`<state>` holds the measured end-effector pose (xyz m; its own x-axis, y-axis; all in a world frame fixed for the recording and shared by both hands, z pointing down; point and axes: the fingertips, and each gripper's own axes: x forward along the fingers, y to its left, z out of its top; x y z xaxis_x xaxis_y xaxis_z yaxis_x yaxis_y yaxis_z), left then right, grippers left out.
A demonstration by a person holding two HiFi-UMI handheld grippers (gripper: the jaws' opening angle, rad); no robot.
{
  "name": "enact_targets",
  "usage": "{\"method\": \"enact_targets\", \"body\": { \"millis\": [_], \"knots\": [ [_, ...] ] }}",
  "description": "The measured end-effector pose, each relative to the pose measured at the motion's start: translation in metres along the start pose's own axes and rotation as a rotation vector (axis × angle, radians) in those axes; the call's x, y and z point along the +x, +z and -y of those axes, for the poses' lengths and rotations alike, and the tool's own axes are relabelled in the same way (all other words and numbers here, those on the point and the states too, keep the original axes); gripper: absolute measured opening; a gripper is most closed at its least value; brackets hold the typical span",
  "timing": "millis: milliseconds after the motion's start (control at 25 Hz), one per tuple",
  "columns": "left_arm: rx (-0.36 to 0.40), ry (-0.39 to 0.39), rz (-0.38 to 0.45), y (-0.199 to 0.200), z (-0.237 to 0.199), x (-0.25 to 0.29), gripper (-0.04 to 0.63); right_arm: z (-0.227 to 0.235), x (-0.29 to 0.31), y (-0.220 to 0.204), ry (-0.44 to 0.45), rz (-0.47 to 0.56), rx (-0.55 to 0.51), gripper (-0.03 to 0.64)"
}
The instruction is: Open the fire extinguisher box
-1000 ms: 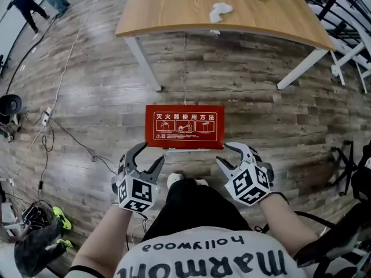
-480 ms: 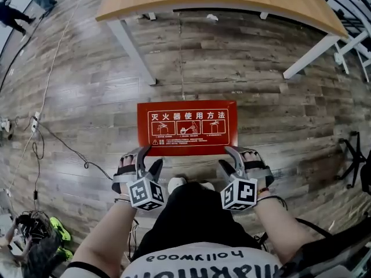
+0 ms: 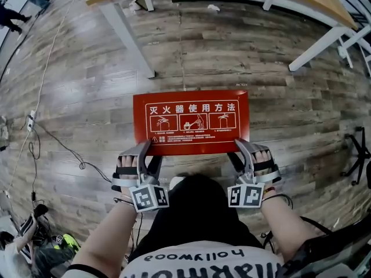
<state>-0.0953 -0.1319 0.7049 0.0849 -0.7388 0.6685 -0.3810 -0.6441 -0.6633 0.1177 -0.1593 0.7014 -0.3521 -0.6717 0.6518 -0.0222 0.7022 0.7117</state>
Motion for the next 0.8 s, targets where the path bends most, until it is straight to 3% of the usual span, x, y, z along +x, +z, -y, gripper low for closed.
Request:
{"method": "enact_targets", "body": {
  "millis": [160, 480, 800],
  "knots": [
    [-0.061, -0.004, -0.003, 0.002, -0.003, -0.001, 0.259, 0.005, 0.0, 0.001, 0.009, -0.003, 0.041, 0.238],
    [-0.052, -0.052, -0.03, 0.005, -0.008, -0.009, 0.258, 0.01, -0.01, 0.004, 0.077, -0.011, 0.064, 0.236],
    [-0.11, -0.065, -0.042, 0.013, -0.02, -0.031, 0.23, 0.026, -0.033, 0.013, 0.108, -0.01, 0.084, 0.199]
  ]
}}
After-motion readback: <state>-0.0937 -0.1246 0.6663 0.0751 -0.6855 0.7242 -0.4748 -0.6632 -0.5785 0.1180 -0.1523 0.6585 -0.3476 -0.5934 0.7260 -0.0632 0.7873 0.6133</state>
